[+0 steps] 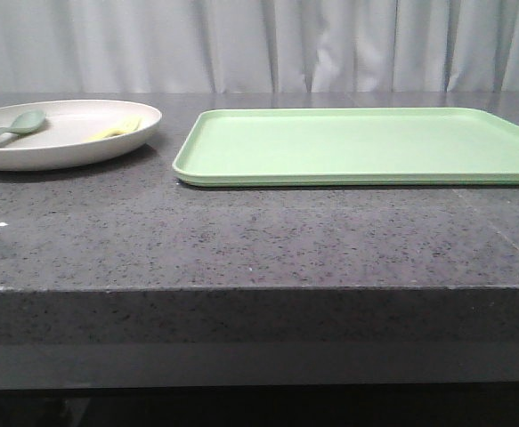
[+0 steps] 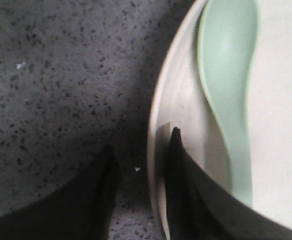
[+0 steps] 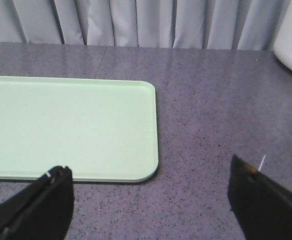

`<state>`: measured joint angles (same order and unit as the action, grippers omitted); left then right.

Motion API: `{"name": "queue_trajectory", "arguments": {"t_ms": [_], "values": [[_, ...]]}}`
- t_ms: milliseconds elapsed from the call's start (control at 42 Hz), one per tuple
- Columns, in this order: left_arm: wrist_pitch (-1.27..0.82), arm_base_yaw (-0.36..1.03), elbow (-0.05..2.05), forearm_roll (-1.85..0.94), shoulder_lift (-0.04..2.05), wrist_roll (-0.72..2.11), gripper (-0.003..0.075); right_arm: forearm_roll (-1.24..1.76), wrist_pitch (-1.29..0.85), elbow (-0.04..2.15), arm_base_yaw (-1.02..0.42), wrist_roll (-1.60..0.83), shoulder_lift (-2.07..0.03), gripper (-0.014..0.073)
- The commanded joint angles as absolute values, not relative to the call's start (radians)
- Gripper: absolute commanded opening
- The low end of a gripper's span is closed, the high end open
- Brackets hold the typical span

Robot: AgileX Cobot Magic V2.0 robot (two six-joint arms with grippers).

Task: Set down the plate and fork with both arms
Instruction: 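Lower the left gripper to the cream plate's rim and grasp it, then lift the plate with the left gripper and carry it onto the tray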

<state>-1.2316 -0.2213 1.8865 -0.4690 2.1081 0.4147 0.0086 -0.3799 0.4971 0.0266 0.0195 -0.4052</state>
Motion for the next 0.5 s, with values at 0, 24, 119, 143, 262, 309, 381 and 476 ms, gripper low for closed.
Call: {"name": "queue_trajectory", "arguments": {"t_ms": [0,24,119,143,262,309,381,476], "values": [[-1.231,-0.232,1.916,-0.534,2.056,0.422,0.0120,0.007,-0.296,0.527,0.033,0.011,-0.420,0.0644],[-1.233,-0.235,1.916,-0.542,2.056,0.422,0.0109,0.007,-0.296,0.527,0.033,0.011,-0.420,0.0644],[-1.236,-0.242,1.916,-0.565,2.056,0.422,0.0038,0.007,-0.296,0.527,0.033,0.011,-0.420,0.0644],[-1.238,-0.245,1.916,-0.569,2.056,0.422,0.0024,0.007,-0.296,0.527,0.033,0.011,-0.420,0.0644],[-1.246,-0.254,1.916,-0.584,2.056,0.422,-0.0018,0.007,-0.296,0.527,0.033,0.011,-0.420,0.0644],[-1.252,-0.256,1.916,-0.590,2.056,0.422,-0.0018,0.007,-0.296,0.527,0.033,0.011,-0.420,0.0644],[-1.262,-0.259,1.916,-0.611,2.056,0.422,-0.0018,0.007,-0.296,0.527,0.033,0.011,-0.420,0.0644],[-1.270,-0.264,1.916,-0.667,2.056,0.422,-0.0018,0.007,-0.296,0.527,0.033,0.011,-0.420,0.0644]]}}
